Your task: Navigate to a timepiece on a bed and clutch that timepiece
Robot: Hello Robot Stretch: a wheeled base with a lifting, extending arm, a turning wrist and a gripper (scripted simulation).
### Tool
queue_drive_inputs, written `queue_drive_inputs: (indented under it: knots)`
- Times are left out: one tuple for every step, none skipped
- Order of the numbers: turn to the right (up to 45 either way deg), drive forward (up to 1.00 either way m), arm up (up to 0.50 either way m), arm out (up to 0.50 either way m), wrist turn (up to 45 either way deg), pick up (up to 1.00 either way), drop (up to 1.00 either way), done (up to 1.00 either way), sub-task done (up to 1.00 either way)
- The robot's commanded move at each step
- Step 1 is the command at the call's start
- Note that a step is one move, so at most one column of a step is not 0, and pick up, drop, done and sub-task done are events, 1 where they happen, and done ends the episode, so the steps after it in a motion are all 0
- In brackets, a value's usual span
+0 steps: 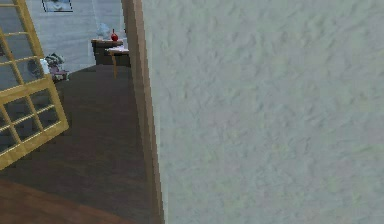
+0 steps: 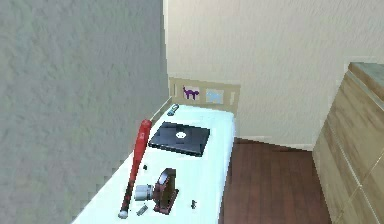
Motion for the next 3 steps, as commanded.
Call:
queue_drive_inputs:
  knots:
    - [0.0,0.00,0.50,0.00,0.0,0.00,0.00,0.00,0.00]
    - [0.0,0.00,0.12,0.00,0.0,0.00,0.00,0.00,0.00]
    - [0.0,0.00,0.00,0.38,0.0,0.00,0.00,0.00,0.00]
